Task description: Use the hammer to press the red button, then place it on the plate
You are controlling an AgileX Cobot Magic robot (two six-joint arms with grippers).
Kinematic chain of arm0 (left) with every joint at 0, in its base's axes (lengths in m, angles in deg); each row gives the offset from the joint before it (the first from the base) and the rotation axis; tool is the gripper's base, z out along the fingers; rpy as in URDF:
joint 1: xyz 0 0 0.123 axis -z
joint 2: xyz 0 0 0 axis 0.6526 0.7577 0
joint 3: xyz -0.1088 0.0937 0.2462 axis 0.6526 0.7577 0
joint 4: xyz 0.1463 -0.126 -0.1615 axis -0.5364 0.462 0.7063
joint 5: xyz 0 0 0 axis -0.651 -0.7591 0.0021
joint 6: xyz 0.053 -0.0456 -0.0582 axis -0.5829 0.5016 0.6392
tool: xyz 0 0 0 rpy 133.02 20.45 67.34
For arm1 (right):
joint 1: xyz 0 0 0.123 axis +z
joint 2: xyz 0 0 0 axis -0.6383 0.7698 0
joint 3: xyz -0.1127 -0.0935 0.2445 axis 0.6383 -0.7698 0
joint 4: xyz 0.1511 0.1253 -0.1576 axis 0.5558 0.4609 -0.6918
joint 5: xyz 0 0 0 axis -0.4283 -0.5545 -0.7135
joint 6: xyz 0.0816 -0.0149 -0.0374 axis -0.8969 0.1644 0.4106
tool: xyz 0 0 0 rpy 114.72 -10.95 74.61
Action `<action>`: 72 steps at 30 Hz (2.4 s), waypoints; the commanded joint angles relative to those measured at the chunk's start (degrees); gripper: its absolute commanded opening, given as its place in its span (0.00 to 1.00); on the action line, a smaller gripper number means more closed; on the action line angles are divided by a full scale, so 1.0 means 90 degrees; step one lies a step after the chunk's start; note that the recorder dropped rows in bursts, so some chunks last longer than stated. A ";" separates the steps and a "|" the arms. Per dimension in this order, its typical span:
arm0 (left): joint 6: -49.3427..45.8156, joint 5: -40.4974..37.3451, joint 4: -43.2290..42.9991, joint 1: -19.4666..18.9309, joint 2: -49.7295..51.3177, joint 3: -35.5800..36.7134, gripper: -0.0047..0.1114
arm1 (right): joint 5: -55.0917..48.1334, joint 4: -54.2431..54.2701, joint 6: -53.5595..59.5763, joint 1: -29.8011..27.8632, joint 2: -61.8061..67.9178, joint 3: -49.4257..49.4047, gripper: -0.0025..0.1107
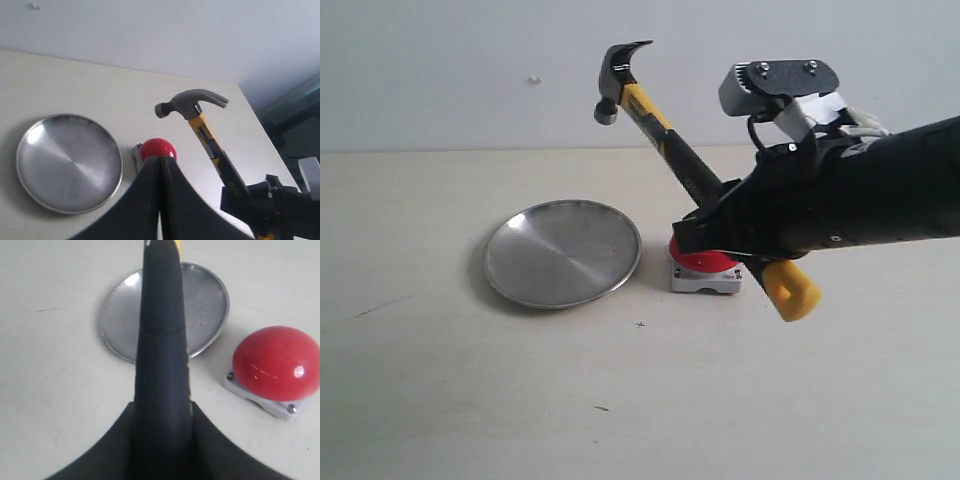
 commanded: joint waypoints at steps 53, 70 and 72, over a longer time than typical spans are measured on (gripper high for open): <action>-0.1221 0.2725 0.1796 -0.0022 -0.6794 0.6391 0.04 | -0.1561 -0.6167 -0.5724 -0.0029 0.0792 -0.0029 0.02; -0.1233 0.2725 0.1695 -0.0022 -0.6794 0.6391 0.04 | 0.1707 -0.3355 -0.5039 0.0328 0.0263 -0.0029 0.02; -0.1233 0.2725 0.1695 -0.0022 -0.6794 0.6391 0.04 | 0.2044 -0.3311 -0.5039 0.0523 0.0336 -0.0029 0.02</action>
